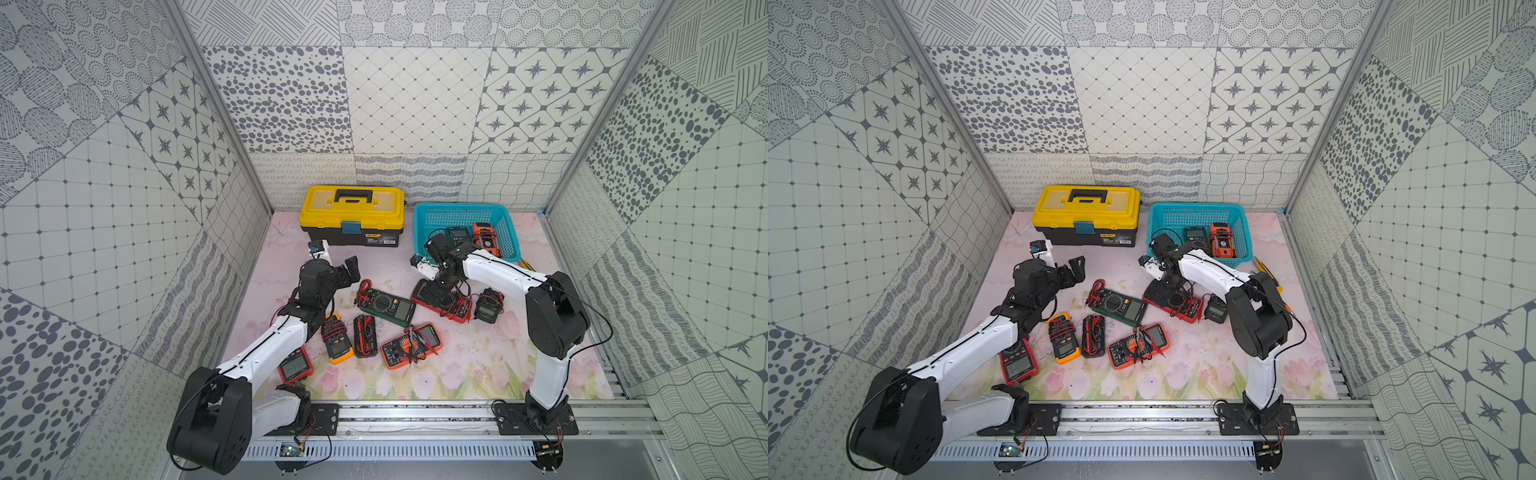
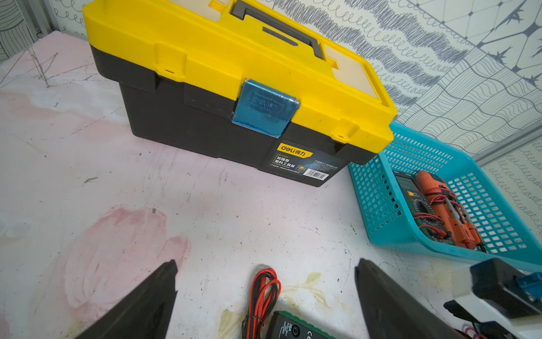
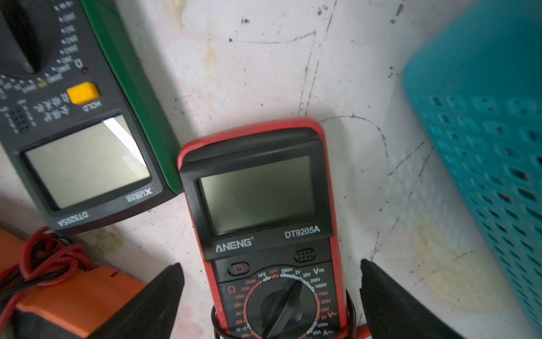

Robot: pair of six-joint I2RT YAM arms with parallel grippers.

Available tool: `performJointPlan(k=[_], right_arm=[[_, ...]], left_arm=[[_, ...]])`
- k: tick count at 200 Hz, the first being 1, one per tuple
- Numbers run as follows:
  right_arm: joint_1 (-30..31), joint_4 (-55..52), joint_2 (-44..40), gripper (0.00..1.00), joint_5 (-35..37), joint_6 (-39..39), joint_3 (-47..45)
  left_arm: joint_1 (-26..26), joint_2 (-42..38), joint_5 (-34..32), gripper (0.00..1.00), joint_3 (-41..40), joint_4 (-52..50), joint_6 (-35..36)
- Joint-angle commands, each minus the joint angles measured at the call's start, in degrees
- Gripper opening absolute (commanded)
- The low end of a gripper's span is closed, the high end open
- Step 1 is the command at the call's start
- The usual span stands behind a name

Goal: Put the multimeter into the basket
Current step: Pick up the multimeter from the center of the board.

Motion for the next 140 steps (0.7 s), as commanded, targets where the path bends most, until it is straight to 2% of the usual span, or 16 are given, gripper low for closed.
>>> performJointPlan(k=[1, 21, 29, 58, 83, 112, 140], right_arm=[[0.19, 1.73, -1.82, 0.98, 0.84, 5.58, -1.54], [-1.97, 1.78, -4.04, 0.98, 3.67, 14.56, -3.58], [-4.01, 1.62, -5.89, 0.98, 1.92, 19.29, -4.74], [-7.79, 6.54, -18.21, 0.98, -2.40, 34.07, -14.54], [-7.94, 7.51, -26.27, 0.98, -1.34, 44.71, -19.89], [-8.20, 10.09, -31.03, 0.98, -2.11, 54.94, -25.82], [-8.82, 17.57, -32.61, 0.98, -7.08, 62.31, -32.12]], left_arm=[[0.13, 0.83, 3.52, 0.98, 1.53, -0.59, 2.17], [-0.04, 1.72, 8.30, 0.93, 2.92, -2.22, 1.77], [-0.21, 2.35, 10.11, 0.91, 3.89, -3.48, 0.91], [-2.94, 6.31, 13.87, 0.88, 8.54, -8.94, 0.13], [-6.91, 11.12, 15.39, 0.86, 12.32, -11.19, 0.24], [-11.15, 18.72, 16.70, 0.81, 17.02, -12.11, -1.00], [-13.81, 26.08, 19.03, 0.75, 21.89, -13.06, -1.83]])
